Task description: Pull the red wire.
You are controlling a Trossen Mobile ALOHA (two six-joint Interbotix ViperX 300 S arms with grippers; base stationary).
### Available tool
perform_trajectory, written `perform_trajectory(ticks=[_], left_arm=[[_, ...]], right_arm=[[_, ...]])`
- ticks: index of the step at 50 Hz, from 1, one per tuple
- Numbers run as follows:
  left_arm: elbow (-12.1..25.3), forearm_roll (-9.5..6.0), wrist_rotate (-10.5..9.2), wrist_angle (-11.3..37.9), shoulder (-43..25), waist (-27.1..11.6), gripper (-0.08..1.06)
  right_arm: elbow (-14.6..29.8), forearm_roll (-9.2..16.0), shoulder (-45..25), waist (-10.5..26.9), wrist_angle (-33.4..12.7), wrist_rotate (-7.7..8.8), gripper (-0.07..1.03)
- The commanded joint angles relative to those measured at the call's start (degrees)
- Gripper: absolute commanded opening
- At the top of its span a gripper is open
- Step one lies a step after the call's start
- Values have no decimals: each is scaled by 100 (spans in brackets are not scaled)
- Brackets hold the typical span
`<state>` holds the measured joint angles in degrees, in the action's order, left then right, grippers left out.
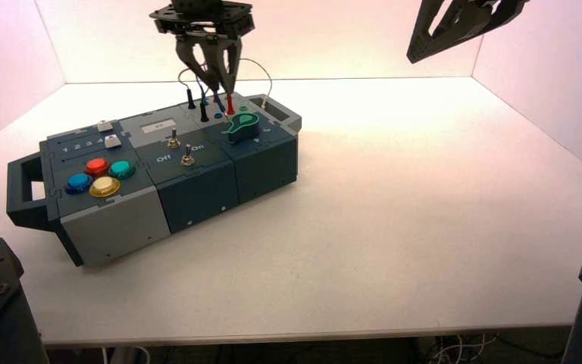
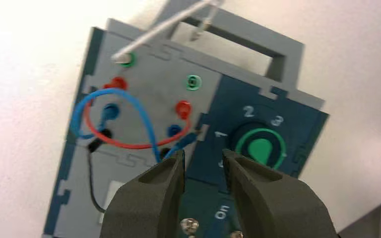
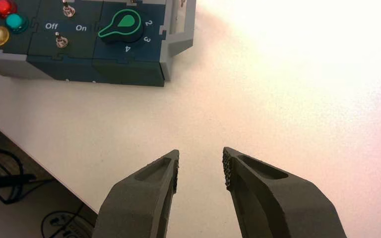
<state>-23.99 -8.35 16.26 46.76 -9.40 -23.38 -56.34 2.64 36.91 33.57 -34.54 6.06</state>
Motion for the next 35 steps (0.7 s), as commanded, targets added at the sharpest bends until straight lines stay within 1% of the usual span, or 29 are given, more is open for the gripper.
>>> perform_trajectory(ticks=[1,18,35], left_arm=[[193,9,18,-97,44,79,45],[457,0,35,-123,-237,18,45],[580,-9,35,-26,-378,-62,45]], right_arm=[[79,18,35,-9,35,-18,48],[79,18,26,-9,44,-18,48],[79,18,18,-9,53,-18,48]])
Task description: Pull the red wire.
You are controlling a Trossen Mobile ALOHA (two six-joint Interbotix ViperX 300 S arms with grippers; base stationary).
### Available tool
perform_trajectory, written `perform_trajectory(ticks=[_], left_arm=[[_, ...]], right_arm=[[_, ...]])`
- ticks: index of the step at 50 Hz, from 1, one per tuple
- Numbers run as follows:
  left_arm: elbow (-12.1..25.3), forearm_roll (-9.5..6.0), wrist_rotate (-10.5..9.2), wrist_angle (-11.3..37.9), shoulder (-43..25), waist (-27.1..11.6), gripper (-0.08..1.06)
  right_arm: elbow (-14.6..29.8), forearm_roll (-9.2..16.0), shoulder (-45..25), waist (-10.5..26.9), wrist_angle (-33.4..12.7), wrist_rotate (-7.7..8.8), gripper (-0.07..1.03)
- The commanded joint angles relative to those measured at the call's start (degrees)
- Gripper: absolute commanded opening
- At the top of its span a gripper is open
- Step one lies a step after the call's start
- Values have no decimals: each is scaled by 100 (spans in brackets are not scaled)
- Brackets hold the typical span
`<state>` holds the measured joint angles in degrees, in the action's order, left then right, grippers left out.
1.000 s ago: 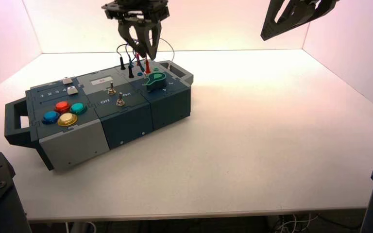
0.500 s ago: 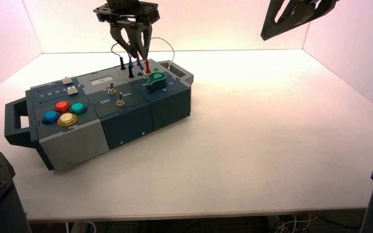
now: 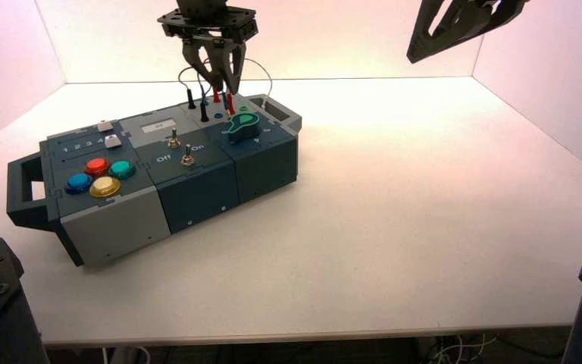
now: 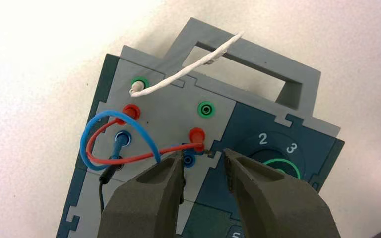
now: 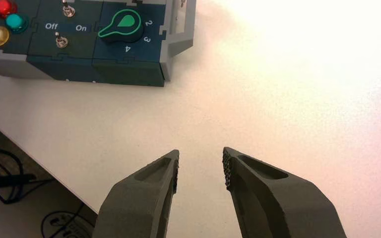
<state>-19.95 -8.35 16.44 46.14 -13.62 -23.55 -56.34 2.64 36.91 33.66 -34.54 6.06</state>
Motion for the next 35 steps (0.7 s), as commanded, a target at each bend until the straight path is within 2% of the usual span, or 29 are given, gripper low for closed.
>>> perform_trajectory(ticks=[1,17,35], left_arm=[[176,-9,18,44,35,-53,45],[290,-18,18,176,-44,-211,45],[422,9,9,193,-9,-220,45]], right_arm=[[79,18,18,-18,53,-18,48],[79,18,18,-18,53,-18,48],[79,18,18,-18,53,-18,48]])
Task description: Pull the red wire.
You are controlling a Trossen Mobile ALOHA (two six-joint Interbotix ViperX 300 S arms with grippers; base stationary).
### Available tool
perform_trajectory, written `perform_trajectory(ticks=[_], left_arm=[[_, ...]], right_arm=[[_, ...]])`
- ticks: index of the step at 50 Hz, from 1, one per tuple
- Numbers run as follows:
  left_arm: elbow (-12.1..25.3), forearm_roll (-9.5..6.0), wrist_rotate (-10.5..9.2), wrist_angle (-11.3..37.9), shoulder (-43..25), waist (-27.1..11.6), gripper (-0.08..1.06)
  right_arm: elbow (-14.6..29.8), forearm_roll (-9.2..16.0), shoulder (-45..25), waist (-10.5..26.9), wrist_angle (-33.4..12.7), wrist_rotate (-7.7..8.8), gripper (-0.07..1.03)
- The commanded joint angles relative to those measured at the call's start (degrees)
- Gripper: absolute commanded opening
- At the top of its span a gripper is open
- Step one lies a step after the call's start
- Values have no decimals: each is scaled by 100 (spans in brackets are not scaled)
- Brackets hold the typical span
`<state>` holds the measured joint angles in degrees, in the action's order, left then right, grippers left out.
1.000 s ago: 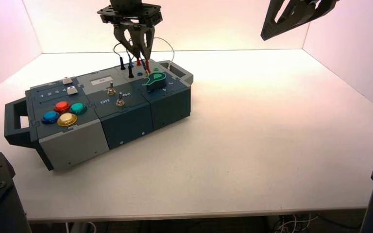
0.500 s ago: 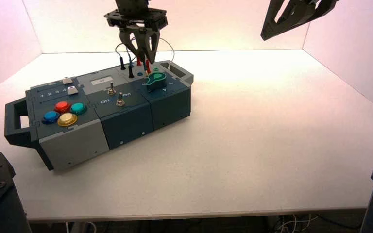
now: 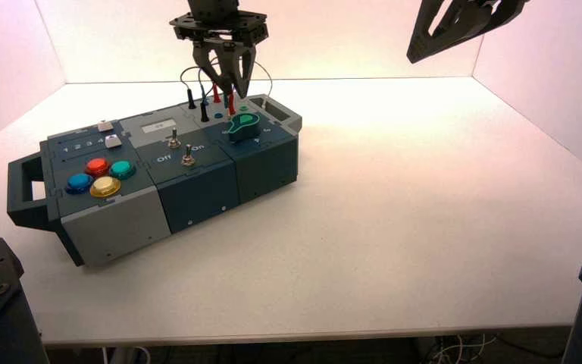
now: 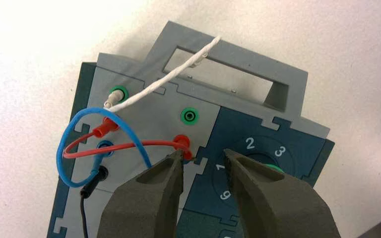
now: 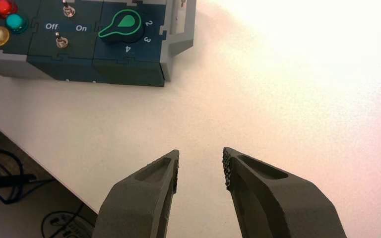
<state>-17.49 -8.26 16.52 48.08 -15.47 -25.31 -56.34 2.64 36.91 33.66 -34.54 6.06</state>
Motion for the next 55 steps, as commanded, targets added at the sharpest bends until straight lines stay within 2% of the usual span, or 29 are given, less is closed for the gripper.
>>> perform_trajectory(ticks=[1,45,55], left_arm=[[176,0,9,0,176,-44,45],[220,123,-26,158,-158,123,45],[229,141,-26,141,-176,149,35]], right_arm=[[79,18,18,-18,44,-18,48],[70,18,9,-18,44,-18,48],[70,18,9,-18,44,-18,48]])
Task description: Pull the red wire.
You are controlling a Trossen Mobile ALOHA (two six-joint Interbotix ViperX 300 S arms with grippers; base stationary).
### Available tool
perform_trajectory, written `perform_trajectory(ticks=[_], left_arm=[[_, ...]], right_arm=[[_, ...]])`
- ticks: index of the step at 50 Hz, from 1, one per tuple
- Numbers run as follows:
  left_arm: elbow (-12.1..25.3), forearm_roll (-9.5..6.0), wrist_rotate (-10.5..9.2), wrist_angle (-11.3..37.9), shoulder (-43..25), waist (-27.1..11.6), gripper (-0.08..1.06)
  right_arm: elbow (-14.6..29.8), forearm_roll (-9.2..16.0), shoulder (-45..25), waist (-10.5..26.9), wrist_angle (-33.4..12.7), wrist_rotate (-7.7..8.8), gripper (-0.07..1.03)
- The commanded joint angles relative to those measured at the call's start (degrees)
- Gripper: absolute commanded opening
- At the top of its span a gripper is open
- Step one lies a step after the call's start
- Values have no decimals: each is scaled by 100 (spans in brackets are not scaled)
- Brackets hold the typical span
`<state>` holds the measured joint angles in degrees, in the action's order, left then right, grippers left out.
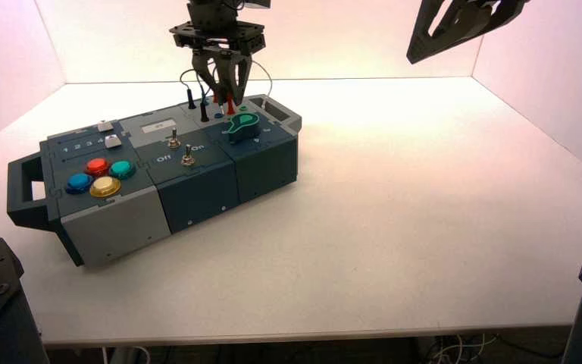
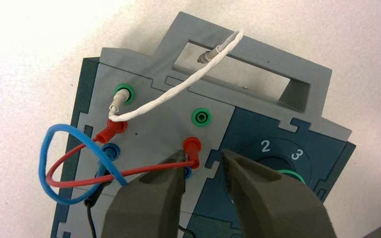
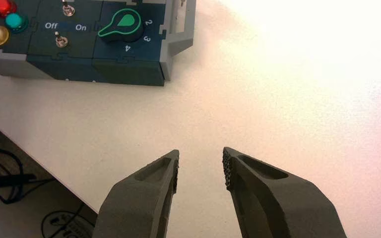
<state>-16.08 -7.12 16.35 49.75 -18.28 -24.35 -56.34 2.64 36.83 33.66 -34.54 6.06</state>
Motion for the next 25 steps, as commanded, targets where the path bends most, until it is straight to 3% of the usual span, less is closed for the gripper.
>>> perform_trajectory(ticks=[1,25], left_arm=[[88,35,-9,-26,105,53,34],[18,62,18,-35,9,132,-1]], right_arm=[[79,18,18,-18,44,-18,48],[70,18,62,-18,44,-18,48]])
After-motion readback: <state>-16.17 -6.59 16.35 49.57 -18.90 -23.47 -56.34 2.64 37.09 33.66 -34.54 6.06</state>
